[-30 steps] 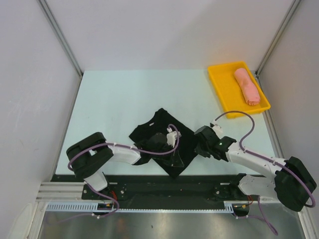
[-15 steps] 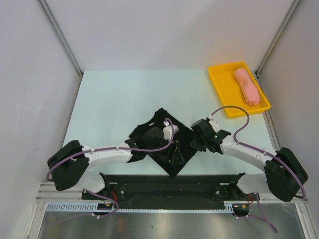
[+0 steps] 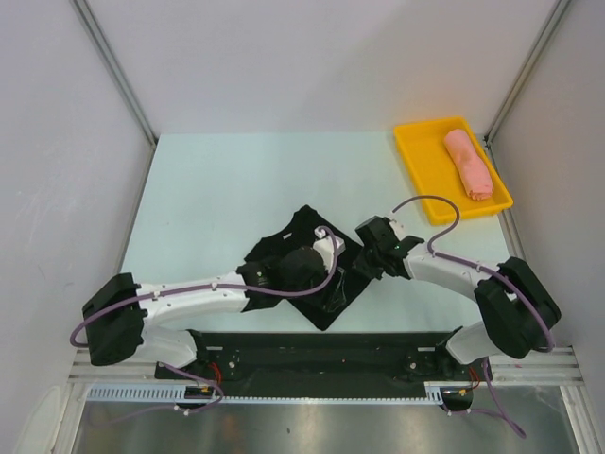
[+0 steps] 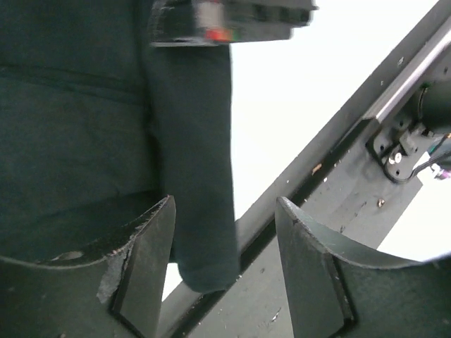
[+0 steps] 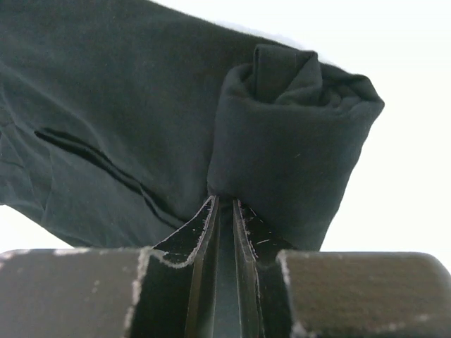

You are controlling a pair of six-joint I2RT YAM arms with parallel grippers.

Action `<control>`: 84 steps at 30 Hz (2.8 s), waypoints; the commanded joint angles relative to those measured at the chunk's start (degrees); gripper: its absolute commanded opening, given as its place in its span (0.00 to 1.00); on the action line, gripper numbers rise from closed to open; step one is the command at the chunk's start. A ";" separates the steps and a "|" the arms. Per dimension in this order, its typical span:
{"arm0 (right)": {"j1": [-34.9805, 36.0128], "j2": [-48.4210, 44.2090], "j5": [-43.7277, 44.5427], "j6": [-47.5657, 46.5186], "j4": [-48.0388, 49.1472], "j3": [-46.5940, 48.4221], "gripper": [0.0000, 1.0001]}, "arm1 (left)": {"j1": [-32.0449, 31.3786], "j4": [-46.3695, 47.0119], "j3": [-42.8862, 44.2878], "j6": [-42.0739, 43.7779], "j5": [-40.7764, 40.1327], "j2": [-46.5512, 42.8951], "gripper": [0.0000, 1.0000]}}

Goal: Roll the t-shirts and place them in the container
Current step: Roll the T-shirt to the center of the board.

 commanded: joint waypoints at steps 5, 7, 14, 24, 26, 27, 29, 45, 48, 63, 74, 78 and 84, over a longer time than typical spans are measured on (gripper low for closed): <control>-2.35 4.73 -1.85 -1.02 3.59 2.16 0.18 | -8.14 -4.94 8.31 5.89 -13.78 6.72 0.68; -2.62 4.99 -1.94 -1.19 3.42 2.51 0.18 | -8.67 -5.03 9.11 6.86 -14.75 8.40 0.69; -2.97 5.52 -2.38 -1.81 3.24 3.30 0.18 | -11.13 -5.02 12.00 10.19 -22.73 15.61 0.69; -3.67 3.51 -2.47 -3.74 1.84 3.30 0.35 | -12.80 -6.44 12.72 10.11 -33.74 22.83 0.33; -4.02 1.49 -1.95 -4.35 0.52 3.21 0.44 | -12.19 -3.81 10.87 11.69 -28.67 21.69 0.22; -4.37 -0.43 -1.60 -5.05 -0.44 3.21 0.46 | -11.58 -0.06 9.82 11.87 -22.90 20.90 0.11; -4.81 -2.55 -0.02 -5.50 -1.94 3.21 0.51 | -9.82 5.05 5.61 11.61 -16.63 18.09 0.00; -5.87 -35.85 6.41 -6.65 -16.96 -10.93 0.36 | -4.64 28.90 -5.39 -6.05 16.35 16.23 0.00; -4.03 -38.24 6.14 -5.24 -17.85 -12.87 0.34 | -1.56 30.21 -7.23 -7.90 19.25 16.94 0.00; 4.41 -26.83 7.29 -1.81 -6.80 -13.66 0.31 | 3.19 25.38 -6.36 -9.13 23.48 18.87 0.06; 4.41 -16.54 5.70 -2.60 -3.79 -8.05 0.30 | 3.28 11.95 -2.67 -3.34 13.90 9.83 0.63; 4.15 -13.73 5.35 -2.86 -4.32 -5.50 0.30 | 3.28 6.41 -0.56 -1.23 8.72 6.92 0.65; 2.57 -8.46 3.86 -2.86 -3.97 -2.50 0.30 | 1.97 1.48 0.67 0.70 0.11 1.04 0.69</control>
